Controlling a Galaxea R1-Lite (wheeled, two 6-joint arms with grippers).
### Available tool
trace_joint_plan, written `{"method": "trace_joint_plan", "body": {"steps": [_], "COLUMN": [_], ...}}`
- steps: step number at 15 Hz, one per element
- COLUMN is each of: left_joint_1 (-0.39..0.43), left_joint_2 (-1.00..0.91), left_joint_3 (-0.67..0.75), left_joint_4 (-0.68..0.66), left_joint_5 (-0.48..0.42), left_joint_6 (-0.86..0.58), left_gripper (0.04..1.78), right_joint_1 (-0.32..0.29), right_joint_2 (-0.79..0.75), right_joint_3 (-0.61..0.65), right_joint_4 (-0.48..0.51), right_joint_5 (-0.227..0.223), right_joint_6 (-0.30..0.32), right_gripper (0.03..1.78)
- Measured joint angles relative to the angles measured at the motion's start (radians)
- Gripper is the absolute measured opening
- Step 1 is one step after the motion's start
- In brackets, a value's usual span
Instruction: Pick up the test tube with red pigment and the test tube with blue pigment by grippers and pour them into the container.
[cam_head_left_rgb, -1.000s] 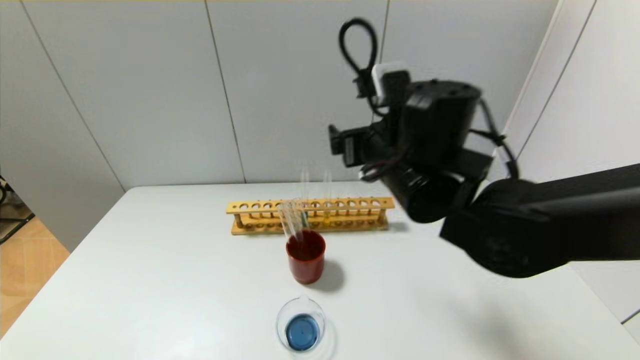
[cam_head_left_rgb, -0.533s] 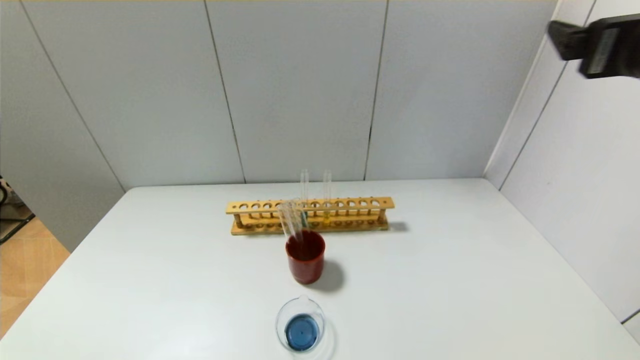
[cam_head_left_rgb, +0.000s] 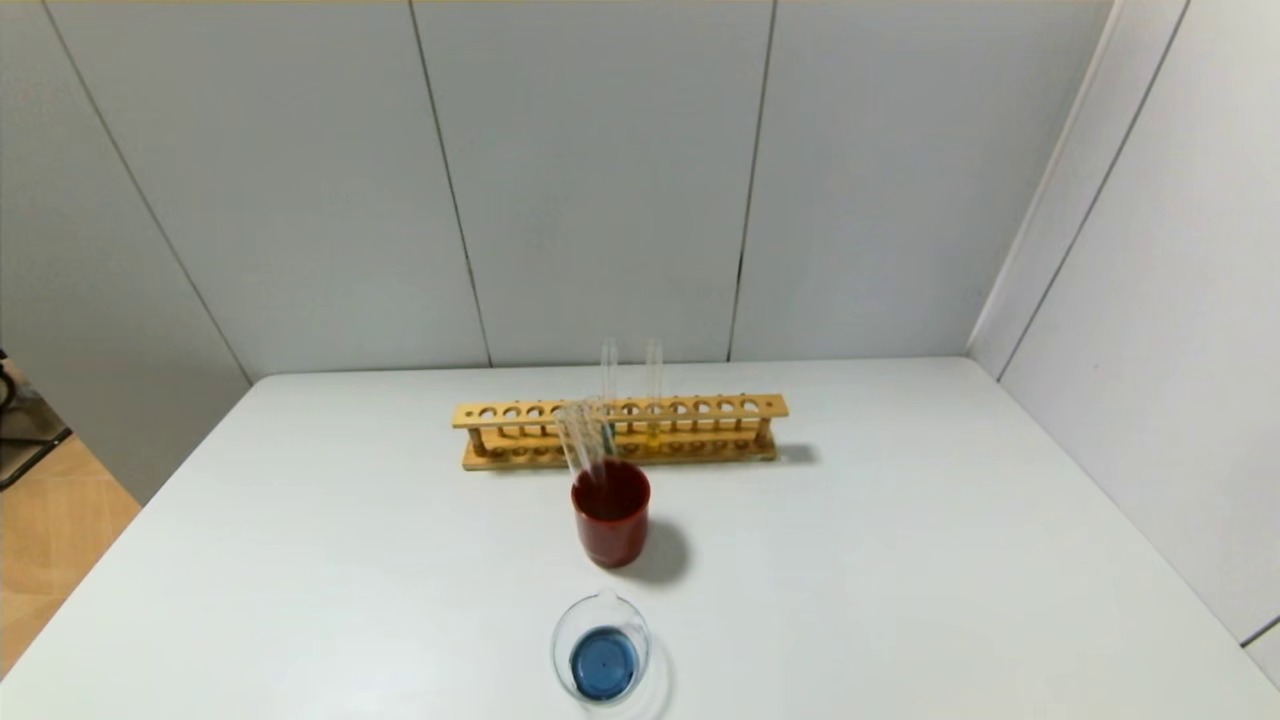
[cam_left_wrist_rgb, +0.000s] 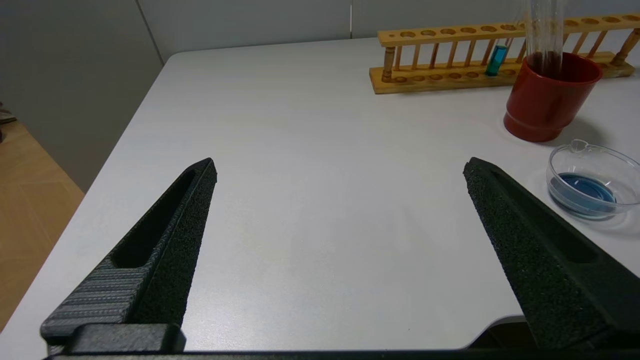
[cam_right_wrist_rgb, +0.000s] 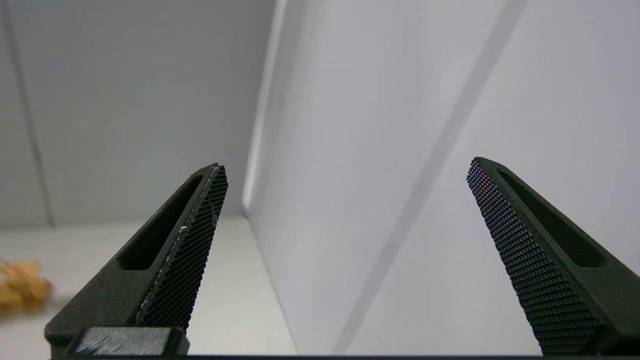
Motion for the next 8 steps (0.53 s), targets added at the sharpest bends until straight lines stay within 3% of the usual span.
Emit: {"method": "trace_joint_plan", "body": {"steps": [2,4,6,7,8], "left_joint_1": [0.000,0.000,0.000,0.000,0.000], "left_joint_2": [0.000,0.000,0.000,0.000,0.000], "left_joint_3": [0.000,0.000,0.000,0.000,0.000], "left_joint_4": [0.000,0.000,0.000,0.000,0.000], "left_joint_5": [0.000,0.000,0.000,0.000,0.000], "left_joint_6": [0.000,-0.001,0.000,0.000,0.000], "left_gripper": [1.75,1.75,1.75,1.75,1.75], "right_joint_1": [-0.072,-0.114,-0.151,-0.165,-0.177], "right_joint_2": [-0.123,-0.236,-0.331,-0.371,-0.410], "right_joint_3": [-0.001,0.031,0.129,0.187,0.250], "right_joint_4": [0.132,0.168,0.164,0.152,0.123], "right_joint_5": [0.000,0.001,0.016,0.048,0.118], "right_joint_6": [0.000,0.019,0.107,0.172,0.245], "right_gripper": [1.75,1.75,1.75,1.75,1.75]}}
